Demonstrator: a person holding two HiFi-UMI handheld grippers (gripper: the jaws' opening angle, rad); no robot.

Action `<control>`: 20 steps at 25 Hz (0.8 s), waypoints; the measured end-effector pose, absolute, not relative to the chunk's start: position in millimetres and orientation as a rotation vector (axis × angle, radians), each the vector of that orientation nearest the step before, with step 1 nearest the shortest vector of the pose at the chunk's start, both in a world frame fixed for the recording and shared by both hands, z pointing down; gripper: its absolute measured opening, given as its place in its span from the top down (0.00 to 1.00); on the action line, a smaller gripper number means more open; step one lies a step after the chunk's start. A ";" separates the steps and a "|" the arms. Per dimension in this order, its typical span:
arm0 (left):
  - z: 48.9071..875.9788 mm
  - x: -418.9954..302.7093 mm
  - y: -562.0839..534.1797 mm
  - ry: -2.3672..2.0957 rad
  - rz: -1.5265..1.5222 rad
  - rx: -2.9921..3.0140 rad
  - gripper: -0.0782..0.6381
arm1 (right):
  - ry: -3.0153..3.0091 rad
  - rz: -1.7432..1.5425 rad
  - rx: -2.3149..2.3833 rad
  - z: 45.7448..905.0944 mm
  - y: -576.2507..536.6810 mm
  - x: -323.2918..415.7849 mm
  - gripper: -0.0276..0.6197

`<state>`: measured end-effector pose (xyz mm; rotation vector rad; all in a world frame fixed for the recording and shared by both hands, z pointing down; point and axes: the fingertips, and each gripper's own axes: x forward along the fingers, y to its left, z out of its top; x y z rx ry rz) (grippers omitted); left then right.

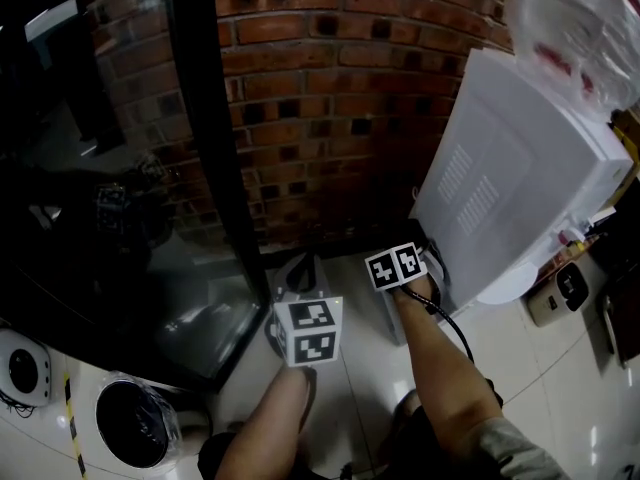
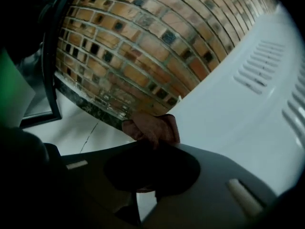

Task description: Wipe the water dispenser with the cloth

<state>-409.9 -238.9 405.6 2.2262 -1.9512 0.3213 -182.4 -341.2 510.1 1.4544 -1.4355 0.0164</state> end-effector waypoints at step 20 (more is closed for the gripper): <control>542.6 -390.8 -239.6 -1.856 0.582 2.105 0.89 | -1.495 0.340 1.521 730.9 -344.2 -172.7 0.85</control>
